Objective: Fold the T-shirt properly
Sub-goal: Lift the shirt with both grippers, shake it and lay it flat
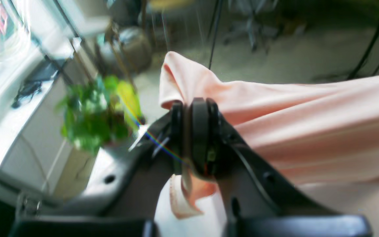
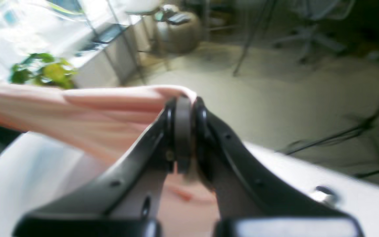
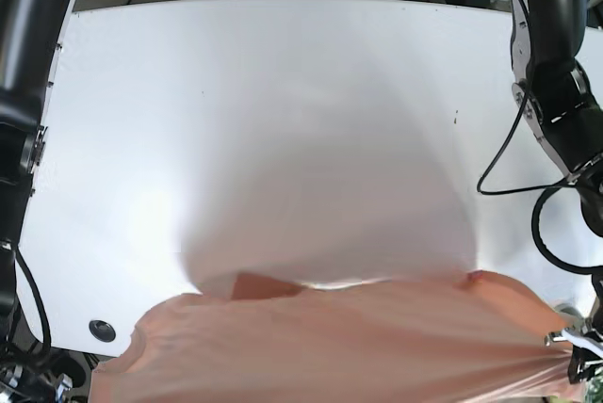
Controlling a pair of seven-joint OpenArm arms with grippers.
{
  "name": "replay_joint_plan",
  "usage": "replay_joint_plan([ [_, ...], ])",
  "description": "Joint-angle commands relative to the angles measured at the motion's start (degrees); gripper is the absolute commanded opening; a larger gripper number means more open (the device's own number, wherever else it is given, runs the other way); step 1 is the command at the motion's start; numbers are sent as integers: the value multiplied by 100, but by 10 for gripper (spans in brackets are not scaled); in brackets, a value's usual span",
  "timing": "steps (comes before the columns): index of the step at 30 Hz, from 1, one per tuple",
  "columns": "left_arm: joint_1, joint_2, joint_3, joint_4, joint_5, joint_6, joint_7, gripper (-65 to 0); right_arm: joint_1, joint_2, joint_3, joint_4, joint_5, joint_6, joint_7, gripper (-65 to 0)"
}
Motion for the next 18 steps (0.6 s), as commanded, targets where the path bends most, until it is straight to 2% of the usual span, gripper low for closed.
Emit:
replay_joint_plan([
  [1, 53, -90, -228, 297, 27, 33, -181, -647, -101, 184, 105, 67, 132, -32, 146, -650],
  [4, 686, -90, -457, 525, 27, 24, -181, -647, -998, 219, 615, 445, 255, -32, 137, -650],
  [11, 1943, -72, -554, 1000, 10, 15, -207, -647, -2695, 184, 1327, 1175, 308, -5, 137, -650],
  [15, 2769, 209, -888, 1352, 10, -11, -207, -647, -3635, 140, 1722, 1562, 308, -5, 137, -650],
  [18, 3332, 350, -1125, 1439, 19, -231, -207, -647, -4286, 17, 1986, 1913, 308, -5, 129, -650],
])
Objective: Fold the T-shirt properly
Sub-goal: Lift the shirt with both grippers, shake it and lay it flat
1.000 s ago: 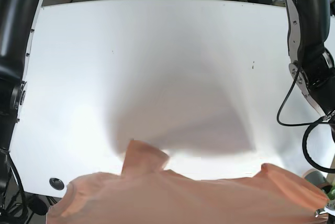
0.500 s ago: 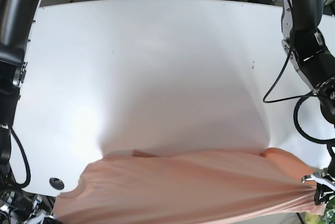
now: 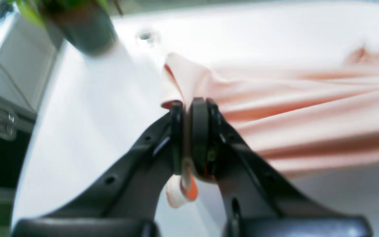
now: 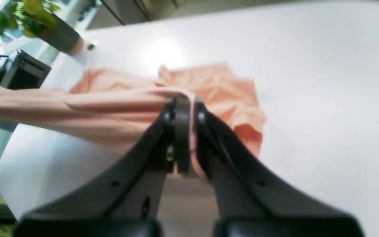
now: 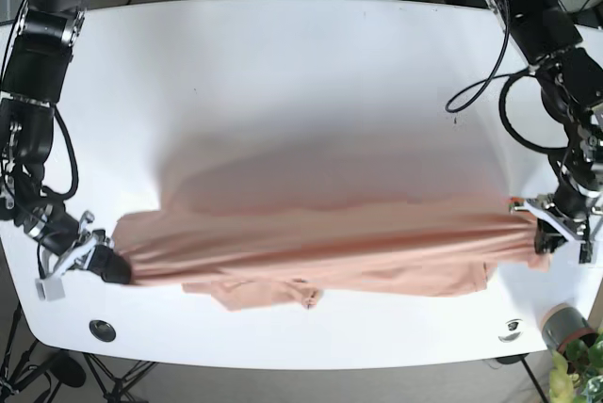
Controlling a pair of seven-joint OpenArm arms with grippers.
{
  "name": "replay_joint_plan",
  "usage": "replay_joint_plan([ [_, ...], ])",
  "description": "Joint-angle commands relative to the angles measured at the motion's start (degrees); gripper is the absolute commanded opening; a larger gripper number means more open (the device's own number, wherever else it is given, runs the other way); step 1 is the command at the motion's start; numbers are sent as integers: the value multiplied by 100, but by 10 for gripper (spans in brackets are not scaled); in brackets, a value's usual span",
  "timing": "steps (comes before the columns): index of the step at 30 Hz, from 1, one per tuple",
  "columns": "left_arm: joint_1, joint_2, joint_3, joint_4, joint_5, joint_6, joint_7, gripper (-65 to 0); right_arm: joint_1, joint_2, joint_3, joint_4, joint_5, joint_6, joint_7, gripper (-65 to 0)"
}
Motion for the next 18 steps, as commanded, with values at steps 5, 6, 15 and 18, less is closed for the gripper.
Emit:
replay_joint_plan([
  [5, 762, 113, -517, 150, 80, -254, -154, -647, -989, 71, 513, 641, 39, -21, 188, -650],
  [6, 911, 130, -579, 159, 89, -316, -154, -647, -1200, 62, 574, 668, 48, -21, 188, -650],
  [15, 1764, 280, -842, 159, 97, -509, -154, -647, -2369, -96, 777, 1072, 321, -21, 188, -650],
  [18, 2036, 280, -983, 159, 97, -579, -154, -647, -2703, -149, 785, 1160, 347, -21, 188, -650],
])
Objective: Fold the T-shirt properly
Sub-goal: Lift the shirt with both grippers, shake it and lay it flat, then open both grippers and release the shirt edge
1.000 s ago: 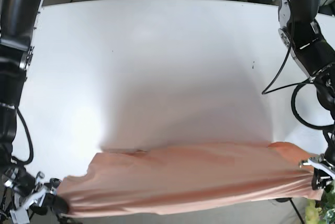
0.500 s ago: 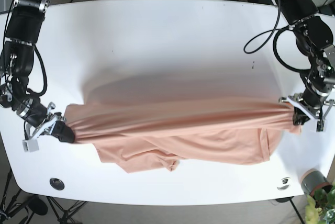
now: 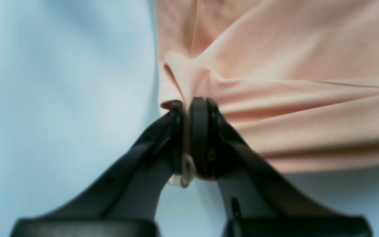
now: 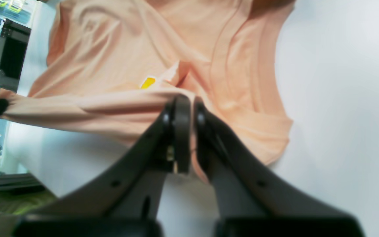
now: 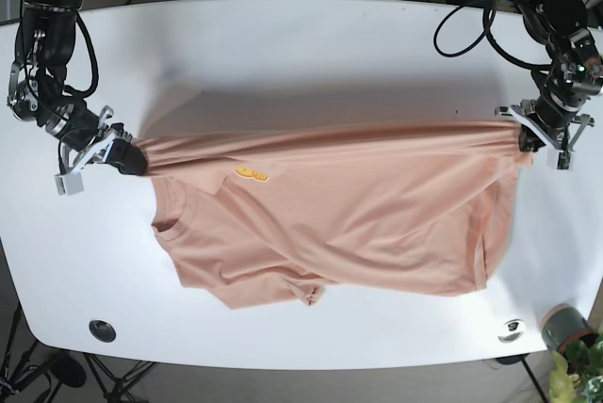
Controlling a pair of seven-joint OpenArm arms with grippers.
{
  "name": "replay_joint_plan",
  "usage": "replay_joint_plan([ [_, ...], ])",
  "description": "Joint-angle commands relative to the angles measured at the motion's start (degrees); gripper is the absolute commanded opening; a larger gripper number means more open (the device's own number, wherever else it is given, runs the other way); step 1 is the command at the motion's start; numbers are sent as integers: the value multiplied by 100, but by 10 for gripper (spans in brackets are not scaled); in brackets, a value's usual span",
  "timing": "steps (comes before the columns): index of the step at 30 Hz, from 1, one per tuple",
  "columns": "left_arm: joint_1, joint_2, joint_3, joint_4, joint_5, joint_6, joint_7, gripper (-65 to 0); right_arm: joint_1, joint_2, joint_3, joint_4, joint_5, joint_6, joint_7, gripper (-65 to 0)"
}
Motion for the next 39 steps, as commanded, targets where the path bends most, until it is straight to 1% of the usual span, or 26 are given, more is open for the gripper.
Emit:
replay_joint_plan([
  [1, 116, -116, -223, 102, 67, -44, -93, -647, -144, 72, 88, 107, 28, 6, 144, -650],
  [4, 239, -107, -416, 67, 67, -185, -102, -647, -347, 45, 88, 107, 19, 6, 144, -650],
  [10, 344, 192, -1005, 58, 76, -624, -102, -647, -865, 45, 88, 107, 2, 6, 144, -650],
  [12, 344, 306, -1102, 14, 76, -765, -102, -647, -988, 45, 88, 89, -7, 6, 144, -650],
  [17, 467, 359, -1313, -162, 76, -950, -102, -647, -1296, 45, 88, 107, 19, 6, 144, -650],
  [21, 538, 368, -1515, -223, 76, -972, -93, -647, -1410, 63, 88, 107, 2, 6, 144, -650],
  [26, 898, 368, -1550, -206, 58, -972, -93, -649, -1683, 63, 88, 107, 19, 6, 144, -650],
  [29, 959, 368, -1761, -223, 49, -972, -93, -649, -1753, 54, 88, 107, 2, 6, 144, -650],
  [34, 986, 377, -2183, -628, 49, -972, -93, -649, -2043, 54, 88, 107, 2, 6, 144, -650],
  [39, 977, 368, -2368, -874, 49, -972, -93, -649, -2237, 54, 88, 107, 2, 6, 153, -650],
])
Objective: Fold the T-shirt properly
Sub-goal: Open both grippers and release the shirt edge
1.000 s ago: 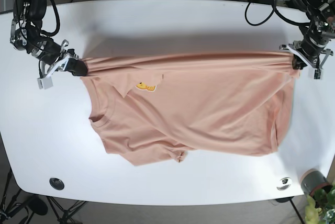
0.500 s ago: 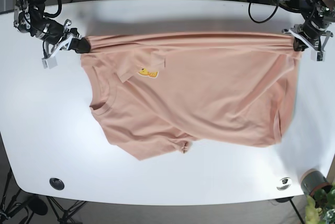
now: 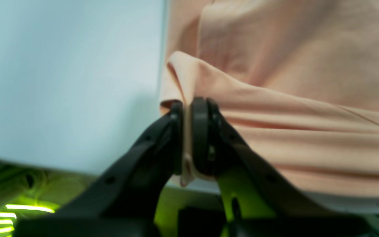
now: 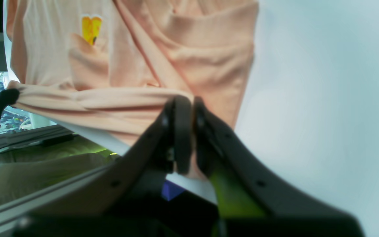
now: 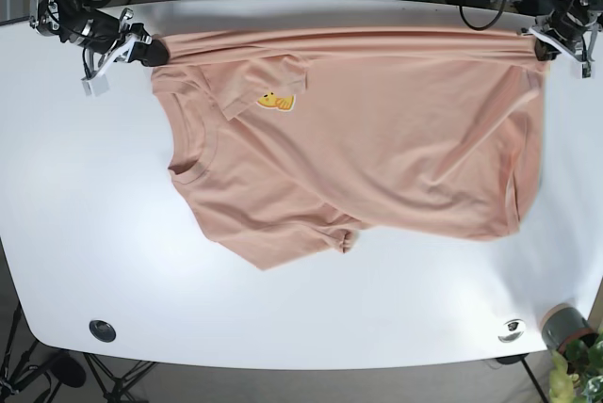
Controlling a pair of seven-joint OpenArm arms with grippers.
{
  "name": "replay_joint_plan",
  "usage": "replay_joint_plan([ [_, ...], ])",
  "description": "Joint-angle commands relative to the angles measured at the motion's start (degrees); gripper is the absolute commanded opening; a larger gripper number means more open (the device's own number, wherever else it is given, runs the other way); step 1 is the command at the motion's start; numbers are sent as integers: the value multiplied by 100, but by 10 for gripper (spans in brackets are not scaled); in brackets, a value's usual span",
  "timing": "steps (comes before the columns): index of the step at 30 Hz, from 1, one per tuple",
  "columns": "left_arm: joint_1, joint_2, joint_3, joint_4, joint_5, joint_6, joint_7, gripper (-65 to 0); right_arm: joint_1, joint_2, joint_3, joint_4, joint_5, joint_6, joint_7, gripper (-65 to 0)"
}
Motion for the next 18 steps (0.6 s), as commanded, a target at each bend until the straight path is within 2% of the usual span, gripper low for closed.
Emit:
replay_joint_plan([
  [1, -11, -194, -121, 35, 180, 145, -181, -649, -42, 166, 106, 76, -165, -88, 188, -650],
  [7, -2, -194, -77, 26, 198, 145, -163, -642, -69, 157, 106, 76, -165, -88, 196, -650],
  [10, 7, -194, 46, 26, 207, 145, -163, -572, -69, 157, 106, 76, -165, -97, 196, -650],
  [12, 7, -194, 37, 26, 207, 145, -163, -482, -69, 157, 114, 76, -165, -132, 196, -650],
  [14, 7, -194, 37, 26, 207, 145, -163, -389, -69, 157, 114, 76, -156, -132, 196, -542],
  [15, 7, -203, 37, 26, 207, 145, -163, -342, -69, 157, 114, 85, -138, -132, 205, -463],
  [17, -2, -220, 37, 26, 198, 145, -163, -283, -69, 157, 123, 190, -129, -132, 214, -330],
  [18, -2, -220, 37, 26, 180, 145, -163, -275, -69, 139, 141, 287, -129, -132, 214, -255],
])
